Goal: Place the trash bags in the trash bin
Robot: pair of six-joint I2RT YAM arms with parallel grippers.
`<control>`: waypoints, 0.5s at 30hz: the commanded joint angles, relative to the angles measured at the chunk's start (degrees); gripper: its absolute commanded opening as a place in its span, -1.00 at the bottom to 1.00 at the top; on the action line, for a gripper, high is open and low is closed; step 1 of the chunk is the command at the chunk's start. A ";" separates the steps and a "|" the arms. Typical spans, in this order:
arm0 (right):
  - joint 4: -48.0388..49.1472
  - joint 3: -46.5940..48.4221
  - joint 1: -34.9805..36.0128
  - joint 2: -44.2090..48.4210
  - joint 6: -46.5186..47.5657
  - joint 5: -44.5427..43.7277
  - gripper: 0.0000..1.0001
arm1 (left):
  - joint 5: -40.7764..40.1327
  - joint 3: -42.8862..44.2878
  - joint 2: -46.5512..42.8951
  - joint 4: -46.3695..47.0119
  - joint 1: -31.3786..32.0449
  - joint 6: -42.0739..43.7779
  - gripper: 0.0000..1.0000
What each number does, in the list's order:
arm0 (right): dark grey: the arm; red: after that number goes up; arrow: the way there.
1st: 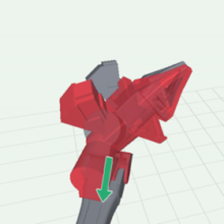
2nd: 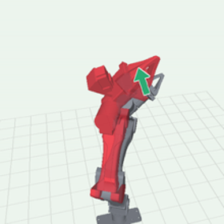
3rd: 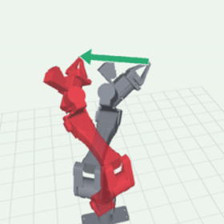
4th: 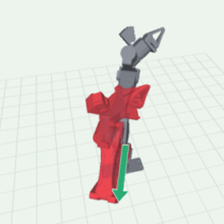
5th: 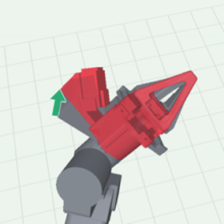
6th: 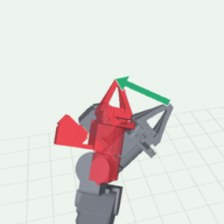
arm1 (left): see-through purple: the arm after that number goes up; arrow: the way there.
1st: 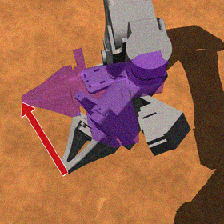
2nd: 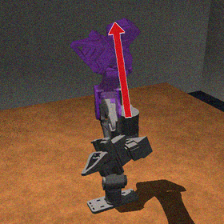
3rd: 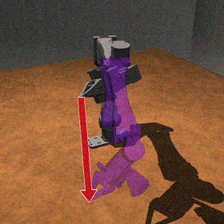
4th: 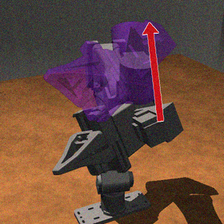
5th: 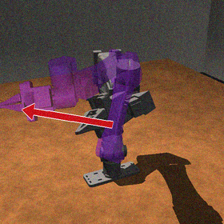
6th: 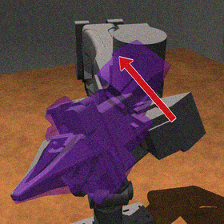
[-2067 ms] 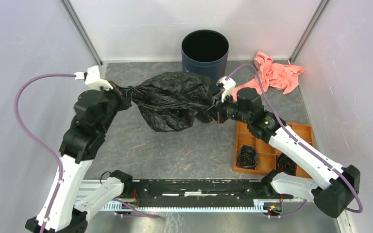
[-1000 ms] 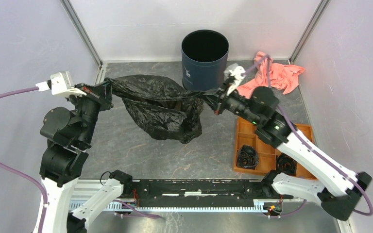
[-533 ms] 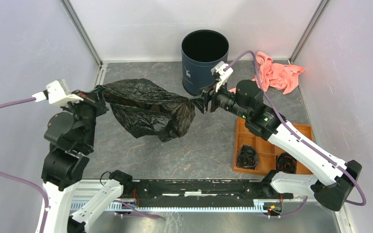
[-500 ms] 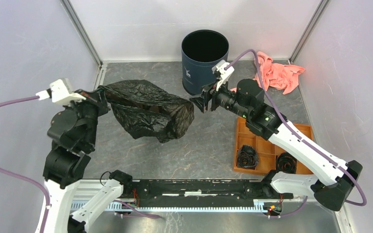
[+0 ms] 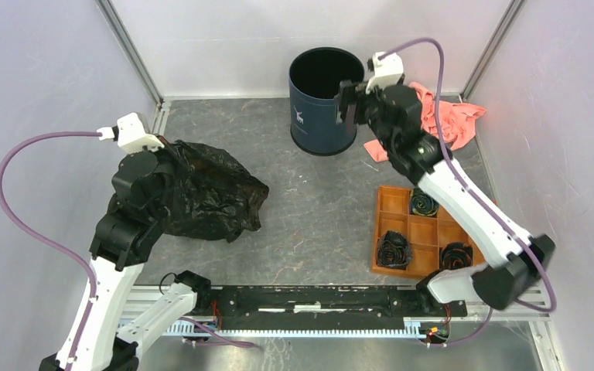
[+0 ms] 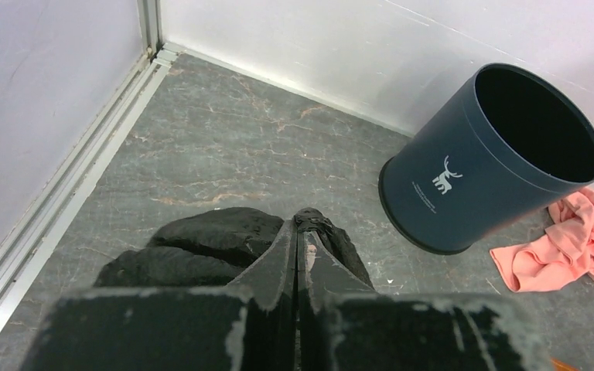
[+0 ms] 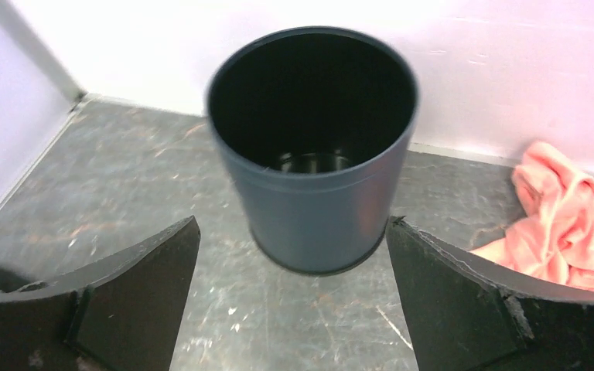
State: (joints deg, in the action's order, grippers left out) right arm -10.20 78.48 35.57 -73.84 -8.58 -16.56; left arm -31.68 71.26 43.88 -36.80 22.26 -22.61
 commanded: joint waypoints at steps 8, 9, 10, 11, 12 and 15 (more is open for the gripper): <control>-2.19 26.52 -7.35 -26.37 -10.73 -14.30 0.96 | 2.73 -1.02 -0.27 0.76 -0.03 -1.76 -0.96; -2.70 28.42 -7.70 -28.07 -10.87 -15.58 0.96 | 3.21 -0.81 -0.10 0.72 0.02 -1.66 -0.96; -3.15 29.92 -7.73 -29.97 -10.29 -17.29 0.96 | 3.52 -0.58 0.04 0.68 0.01 -1.53 -0.96; -3.23 31.42 -7.78 -31.61 -9.66 -18.80 0.96 | 3.83 -0.41 0.14 0.72 -0.02 -1.41 -0.96; -3.99 32.59 -8.03 -33.38 -9.45 -20.00 0.96 | 4.02 -0.28 0.30 0.76 0.00 -1.19 -0.96; -5.12 33.57 -9.01 -36.83 -10.17 -18.94 0.96 | 4.17 0.20 1.05 1.14 -0.02 -0.21 -0.96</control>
State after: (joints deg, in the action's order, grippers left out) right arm -14.44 108.97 27.66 -107.81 -17.32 -32.05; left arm -28.58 70.41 44.03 -37.21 22.26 -22.61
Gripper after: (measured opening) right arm 0.979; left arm 0.028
